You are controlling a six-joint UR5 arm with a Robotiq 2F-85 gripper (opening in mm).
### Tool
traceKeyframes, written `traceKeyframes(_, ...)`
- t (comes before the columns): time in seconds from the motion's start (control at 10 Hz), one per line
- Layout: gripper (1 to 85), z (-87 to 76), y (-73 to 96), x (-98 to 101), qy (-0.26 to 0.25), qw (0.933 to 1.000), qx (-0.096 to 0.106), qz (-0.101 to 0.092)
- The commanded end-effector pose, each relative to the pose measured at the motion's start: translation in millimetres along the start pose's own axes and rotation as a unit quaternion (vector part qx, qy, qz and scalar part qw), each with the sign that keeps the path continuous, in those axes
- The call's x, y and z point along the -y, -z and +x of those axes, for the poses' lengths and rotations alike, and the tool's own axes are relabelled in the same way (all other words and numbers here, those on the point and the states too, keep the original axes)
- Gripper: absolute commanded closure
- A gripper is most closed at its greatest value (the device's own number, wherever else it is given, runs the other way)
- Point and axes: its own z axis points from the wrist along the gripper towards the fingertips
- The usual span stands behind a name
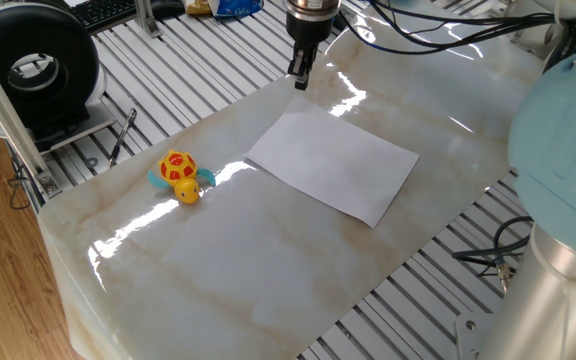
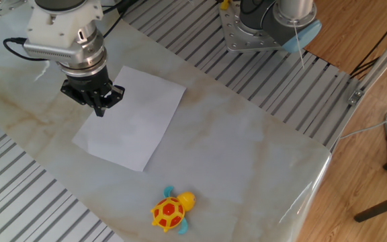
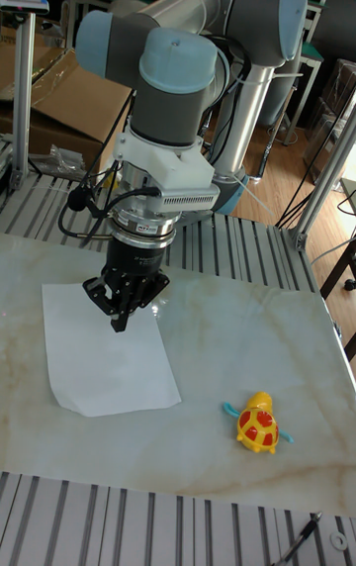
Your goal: Flip over and spread out the paper that is laid flat on the table
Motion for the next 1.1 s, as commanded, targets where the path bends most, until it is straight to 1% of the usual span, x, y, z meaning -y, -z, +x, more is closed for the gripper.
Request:
traceKeyframes(0.0,2.0,-0.3,1.3,1.1,-0.002,1.0000,0.001,0.001)
traceKeyframes(0.2,2.3,-0.6,1.2,0.2,0.000,1.0000,0.001,-0.001)
traceKeyframes(0.4,4.7,-0.3,0.0,2.6,0.002,1.0000,-0.001,0.002)
traceKeyframes(0.5,5.3,3.5,-0.9,5.3,-0.004,0.9999,-0.009,0.006)
traceKeyframes(0.6,5.3,5.9,-0.8,4.0,-0.007,0.9999,-0.014,0.004)
traceKeyframes(0.7,5.3,6.9,-0.5,4.5,-0.001,0.9999,-0.015,0.004)
traceKeyframes(0.9,5.3,9.4,0.6,2.2,0.011,0.9998,-0.018,0.000)
traceKeyframes(1.0,5.3,10.4,0.7,3.0,0.015,0.9997,-0.020,0.001)
